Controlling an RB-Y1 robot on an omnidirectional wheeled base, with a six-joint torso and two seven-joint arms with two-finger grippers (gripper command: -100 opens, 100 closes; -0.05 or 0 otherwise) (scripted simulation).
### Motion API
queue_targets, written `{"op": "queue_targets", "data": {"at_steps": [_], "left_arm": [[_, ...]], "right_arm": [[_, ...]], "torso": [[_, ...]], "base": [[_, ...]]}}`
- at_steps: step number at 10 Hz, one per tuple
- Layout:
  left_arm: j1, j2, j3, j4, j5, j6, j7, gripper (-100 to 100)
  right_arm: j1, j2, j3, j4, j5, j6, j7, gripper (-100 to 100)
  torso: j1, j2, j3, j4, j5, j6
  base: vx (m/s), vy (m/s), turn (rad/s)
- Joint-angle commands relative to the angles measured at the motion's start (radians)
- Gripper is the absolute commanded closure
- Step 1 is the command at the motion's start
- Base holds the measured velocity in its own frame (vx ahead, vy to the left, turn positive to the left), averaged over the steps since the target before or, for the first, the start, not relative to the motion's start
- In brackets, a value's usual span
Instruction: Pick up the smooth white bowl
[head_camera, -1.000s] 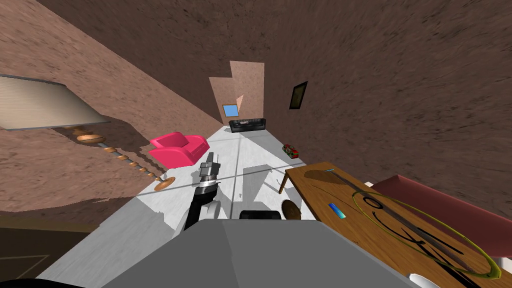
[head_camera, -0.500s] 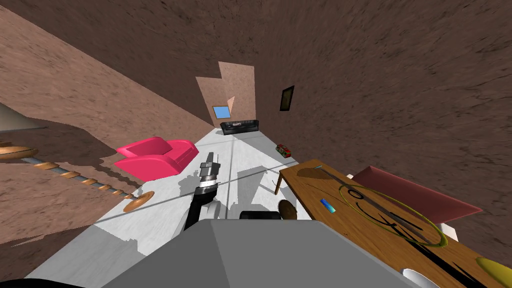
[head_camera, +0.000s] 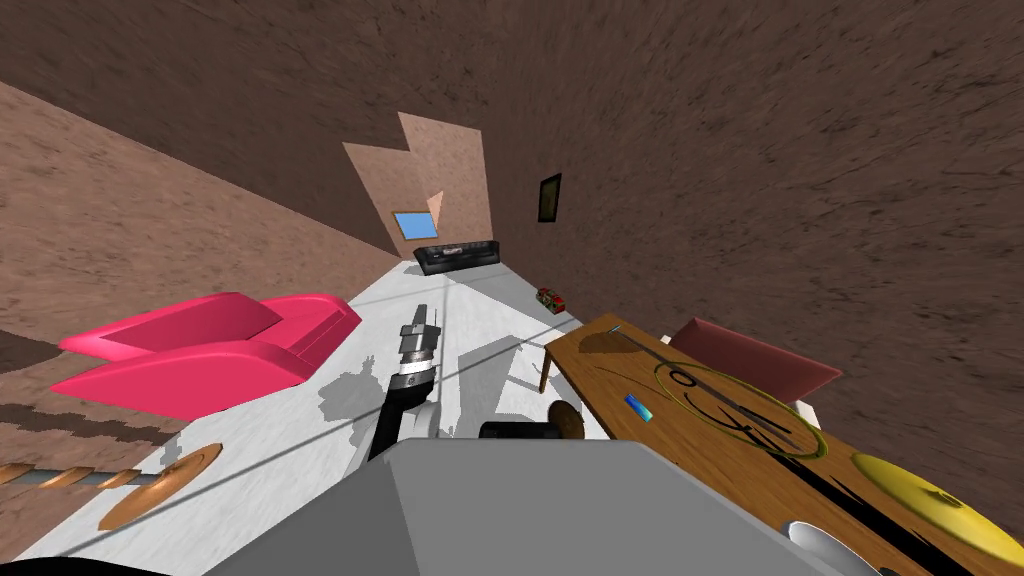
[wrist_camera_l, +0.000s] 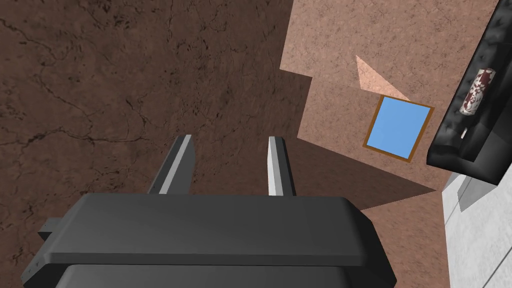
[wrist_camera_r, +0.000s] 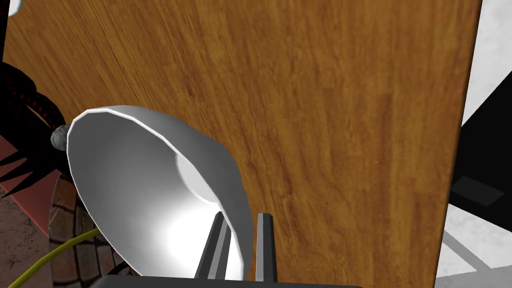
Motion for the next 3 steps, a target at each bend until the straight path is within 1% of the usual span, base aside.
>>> {"op": "queue_targets", "data": {"at_steps": [1, 2, 3], "left_arm": [[0.000, 0.000, 0.000, 0.000, 0.000, 0.000, 0.000, 0], [0.000, 0.000, 0.000, 0.000, 0.000, 0.000, 0.000, 0], [0.000, 0.000, 0.000, 0.000, 0.000, 0.000, 0.000, 0]], "right_arm": [[0.023, 0.008, -0.021, -0.038, 0.027, -0.014, 0.026, 100], [0.010, 0.010, -0.016, -0.017, 0.019, -0.010, 0.019, 100], [0.011, 0.011, -0.017, -0.019, 0.021, -0.013, 0.023, 0]], "torso": [[0.000, 0.000, 0.000, 0.000, 0.000, 0.000], [0.001, 0.000, 0.000, 0.000, 0.000, -0.001], [0.001, 0.004, 0.002, 0.001, 0.000, -0.002]], "base": [[0.132, -0.024, -0.240], [0.049, 0.000, -0.039], [0.009, 0.000, 0.009]]}}
